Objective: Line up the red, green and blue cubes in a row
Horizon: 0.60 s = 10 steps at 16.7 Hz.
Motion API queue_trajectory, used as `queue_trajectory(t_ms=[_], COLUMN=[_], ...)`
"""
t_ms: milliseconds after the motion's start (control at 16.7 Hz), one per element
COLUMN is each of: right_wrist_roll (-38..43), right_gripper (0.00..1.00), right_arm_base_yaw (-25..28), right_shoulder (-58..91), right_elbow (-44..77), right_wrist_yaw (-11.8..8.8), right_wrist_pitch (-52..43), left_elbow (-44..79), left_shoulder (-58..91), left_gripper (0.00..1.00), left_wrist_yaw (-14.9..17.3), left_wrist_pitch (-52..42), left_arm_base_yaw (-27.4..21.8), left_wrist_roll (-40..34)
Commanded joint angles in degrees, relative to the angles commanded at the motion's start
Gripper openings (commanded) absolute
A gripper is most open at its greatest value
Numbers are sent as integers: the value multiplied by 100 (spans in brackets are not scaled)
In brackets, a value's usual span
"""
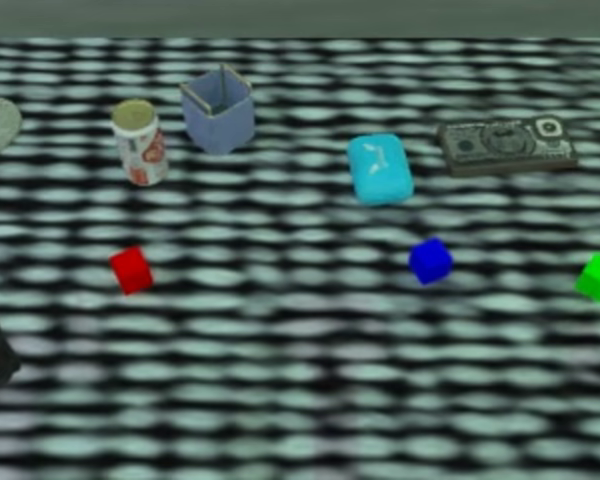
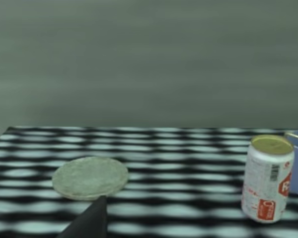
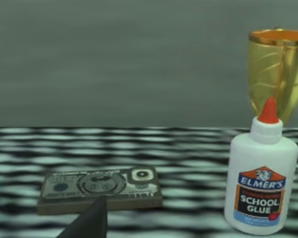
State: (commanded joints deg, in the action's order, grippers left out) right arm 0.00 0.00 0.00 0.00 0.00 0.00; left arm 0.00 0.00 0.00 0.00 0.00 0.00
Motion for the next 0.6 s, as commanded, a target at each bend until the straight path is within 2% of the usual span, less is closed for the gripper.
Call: queue_trajectory(t_ms=[300, 600], right_wrist_roll=[0, 0], right_gripper=[100, 100], right_arm_base_yaw=[0, 0], right_shoulder=[0, 0], right_elbow=[0, 0], right_wrist_yaw=[0, 0], right_wrist_pitch=[0, 0], left_elbow=[346, 1922], left_shoulder=[354, 2163], left_gripper=[100, 100], left_wrist_yaw=[7, 6], left_wrist_pitch=[-245, -1320], left_arm_base_yaw=[-65, -314], left_wrist_roll=[181, 971])
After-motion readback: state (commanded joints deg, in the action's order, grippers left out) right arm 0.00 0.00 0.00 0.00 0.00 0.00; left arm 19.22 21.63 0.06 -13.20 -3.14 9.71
